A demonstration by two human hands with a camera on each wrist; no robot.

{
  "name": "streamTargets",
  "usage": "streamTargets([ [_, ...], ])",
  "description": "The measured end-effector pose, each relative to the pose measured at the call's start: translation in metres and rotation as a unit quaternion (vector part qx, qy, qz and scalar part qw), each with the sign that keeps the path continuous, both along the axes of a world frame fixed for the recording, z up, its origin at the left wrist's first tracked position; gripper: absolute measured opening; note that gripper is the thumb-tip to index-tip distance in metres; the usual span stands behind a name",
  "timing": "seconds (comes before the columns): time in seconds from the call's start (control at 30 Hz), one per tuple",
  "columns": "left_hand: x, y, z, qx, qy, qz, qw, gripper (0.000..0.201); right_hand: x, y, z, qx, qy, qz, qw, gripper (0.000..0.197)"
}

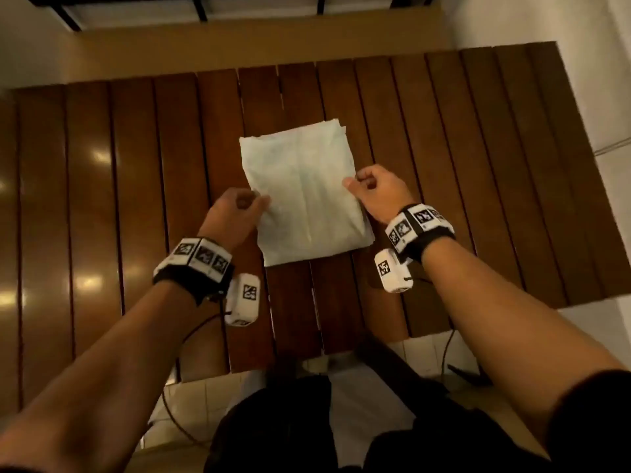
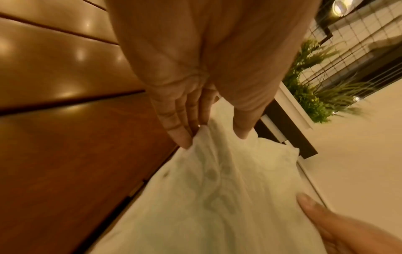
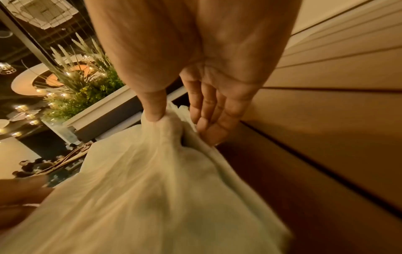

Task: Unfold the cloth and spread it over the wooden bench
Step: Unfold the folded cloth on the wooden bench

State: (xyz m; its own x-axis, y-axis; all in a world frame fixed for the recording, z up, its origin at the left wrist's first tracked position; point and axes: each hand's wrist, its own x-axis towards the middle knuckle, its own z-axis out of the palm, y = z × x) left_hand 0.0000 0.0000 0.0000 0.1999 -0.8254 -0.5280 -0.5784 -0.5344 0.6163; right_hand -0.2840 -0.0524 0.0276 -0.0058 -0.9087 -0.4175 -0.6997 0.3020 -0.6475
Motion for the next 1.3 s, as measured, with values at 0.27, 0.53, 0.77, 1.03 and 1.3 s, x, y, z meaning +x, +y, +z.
streamTargets([
  [0.27, -0.022, -0.046, -0.003, -0.01, -0.031, 0.086, 0.996, 0.04, 0.011, -0.056, -0.034, -0.003, -0.017, 0.046, 0.999, 0.034],
  [0.53, -0.019, -0.086, 0.02, -0.039, -0.025, 0.1, 0.994, 0.031, 0.029, -0.086, -0.019, -0.036, -0.043, 0.039, 0.998, 0.051],
  [0.77, -0.02, -0.025, 0.094, -0.125, 0.18, -0.024, 0.975, 0.028, 0.019, -0.042, 0.028, -0.013, -0.078, 0.041, 0.996, 0.062],
  [1.03, -0.004, 0.084, 0.069, -0.22, 0.188, -0.242, 0.926, 0.031, -0.001, 0.069, 0.087, -0.068, -0.207, 0.015, 0.976, 0.059],
  [1.3, -0.017, 0.135, 0.002, -0.221, 0.01, -0.451, 0.865, 0.035, -0.042, 0.173, 0.029, -0.048, -0.107, 0.044, 0.992, 0.034],
])
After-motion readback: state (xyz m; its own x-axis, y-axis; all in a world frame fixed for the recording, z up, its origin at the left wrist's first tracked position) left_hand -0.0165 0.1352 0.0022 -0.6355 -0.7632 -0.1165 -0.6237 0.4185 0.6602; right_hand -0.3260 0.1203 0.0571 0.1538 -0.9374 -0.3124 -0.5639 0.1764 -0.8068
